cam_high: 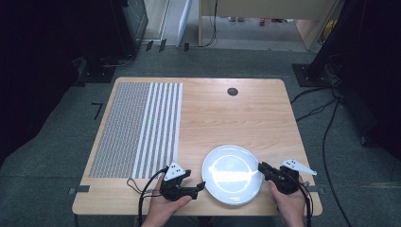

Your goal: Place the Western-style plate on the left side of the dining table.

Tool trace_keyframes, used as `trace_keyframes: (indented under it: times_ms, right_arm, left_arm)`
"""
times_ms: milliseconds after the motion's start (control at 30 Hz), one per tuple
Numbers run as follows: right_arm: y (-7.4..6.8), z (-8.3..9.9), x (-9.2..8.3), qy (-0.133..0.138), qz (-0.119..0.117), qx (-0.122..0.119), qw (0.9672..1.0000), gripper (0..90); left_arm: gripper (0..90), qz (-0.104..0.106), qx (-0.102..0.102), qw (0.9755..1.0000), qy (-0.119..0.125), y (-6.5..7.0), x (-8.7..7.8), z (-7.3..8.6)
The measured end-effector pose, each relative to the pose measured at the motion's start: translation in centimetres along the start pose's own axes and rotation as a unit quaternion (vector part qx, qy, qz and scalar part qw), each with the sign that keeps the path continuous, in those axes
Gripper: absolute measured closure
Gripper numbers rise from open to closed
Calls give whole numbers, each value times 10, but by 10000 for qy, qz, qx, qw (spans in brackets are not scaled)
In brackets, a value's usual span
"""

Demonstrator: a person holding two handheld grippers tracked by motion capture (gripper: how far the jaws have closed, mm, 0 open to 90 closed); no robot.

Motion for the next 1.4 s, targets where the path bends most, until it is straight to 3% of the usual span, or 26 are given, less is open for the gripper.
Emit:
trace_keyframes:
  times_ms: [200,333,600,800,1000,1400]
  right_arm:
    - [0,3,2,-4,65,72,10000,792]
    - [1,3,2,29,-15,213,9998,795]
    - [1,4,3,114,-15,220,9997,790]
    - [2,5,3,117,-40,442,9989,792]
    - [2,5,3,112,-69,467,9988,792]
    - [1,5,3,87,-131,524,9985,788]
  left_arm:
    - [301,39,-2,9999,-104,3,4,3]
    - [329,172,-43,9997,-174,7,8,6]
    - [340,309,-61,9991,-278,11,12,8]
    - [342,409,-34,9987,-317,15,14,10]
    - [342,537,-55,9980,-344,17,15,10]
    - [335,581,-35,9976,-374,19,17,12]
Point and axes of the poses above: each handheld gripper's, and its own axes: x roughly forward along the jaws, z roughly out of its underside, y roughly to its right, the point moved 4 cm from there along x, roughly forward along the jaws, and after that the axes turned 6 degrees about y, right-handed, at the moved point
